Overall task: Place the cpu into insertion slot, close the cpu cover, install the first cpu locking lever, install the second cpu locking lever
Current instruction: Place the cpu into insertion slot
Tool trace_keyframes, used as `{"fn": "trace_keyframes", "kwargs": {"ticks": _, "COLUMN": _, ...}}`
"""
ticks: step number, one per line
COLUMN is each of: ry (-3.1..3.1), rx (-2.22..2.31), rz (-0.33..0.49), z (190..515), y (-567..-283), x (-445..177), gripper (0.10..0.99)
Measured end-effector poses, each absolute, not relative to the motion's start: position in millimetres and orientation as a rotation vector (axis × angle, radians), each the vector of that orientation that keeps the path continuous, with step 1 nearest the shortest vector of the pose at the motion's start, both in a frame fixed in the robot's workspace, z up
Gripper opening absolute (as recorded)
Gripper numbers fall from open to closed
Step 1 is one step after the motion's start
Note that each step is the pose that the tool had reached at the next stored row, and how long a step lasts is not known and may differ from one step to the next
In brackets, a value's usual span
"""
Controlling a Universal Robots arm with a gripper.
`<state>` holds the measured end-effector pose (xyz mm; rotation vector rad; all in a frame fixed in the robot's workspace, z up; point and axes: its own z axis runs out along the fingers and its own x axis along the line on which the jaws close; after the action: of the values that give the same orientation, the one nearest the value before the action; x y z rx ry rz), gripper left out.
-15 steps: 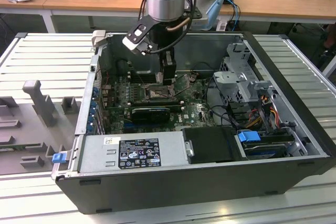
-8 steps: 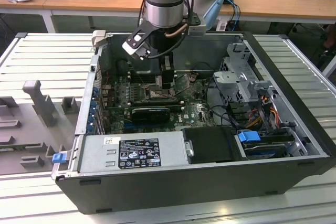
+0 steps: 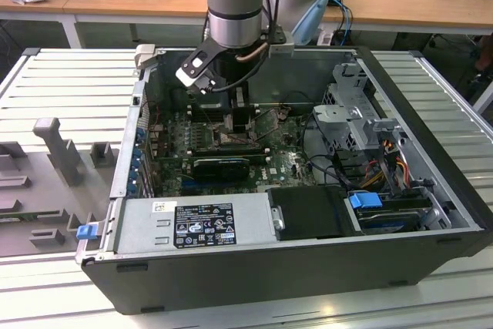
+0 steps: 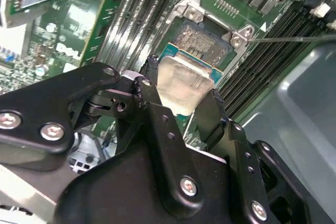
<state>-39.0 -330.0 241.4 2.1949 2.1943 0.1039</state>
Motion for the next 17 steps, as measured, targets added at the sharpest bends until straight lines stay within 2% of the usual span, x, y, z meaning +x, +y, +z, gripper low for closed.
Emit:
{"fn": "trace_keyframes", "kwargs": {"ticks": 6, "ry": 2.199, "rx": 2.191, "rz": 0.104, "z": 225, "y": -321, "x": -41, "gripper": 0.525}}
{"fn": "trace_keyframes", "kwargs": {"ticks": 17, "ry": 2.167, "rx": 2.222, "rz": 0.104, "z": 208, "y": -320, "x": -46, "gripper": 0.525}}
